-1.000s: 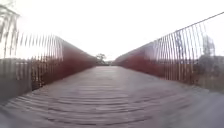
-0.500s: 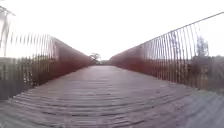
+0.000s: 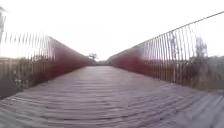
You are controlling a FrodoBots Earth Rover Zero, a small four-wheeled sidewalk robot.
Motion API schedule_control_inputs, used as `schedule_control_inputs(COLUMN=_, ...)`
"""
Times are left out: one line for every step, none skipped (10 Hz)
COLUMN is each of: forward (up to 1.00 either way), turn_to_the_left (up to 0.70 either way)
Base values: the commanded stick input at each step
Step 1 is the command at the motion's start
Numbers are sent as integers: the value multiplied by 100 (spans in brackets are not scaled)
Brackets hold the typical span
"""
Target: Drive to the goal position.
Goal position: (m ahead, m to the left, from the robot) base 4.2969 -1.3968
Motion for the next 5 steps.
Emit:
schedule_control_inputs(forward=70, turn_to_the_left=0)
schedule_control_inputs(forward=70, turn_to_the_left=0)
schedule_control_inputs(forward=70, turn_to_the_left=0)
schedule_control_inputs(forward=70, turn_to_the_left=0)
schedule_control_inputs(forward=70, turn_to_the_left=0)
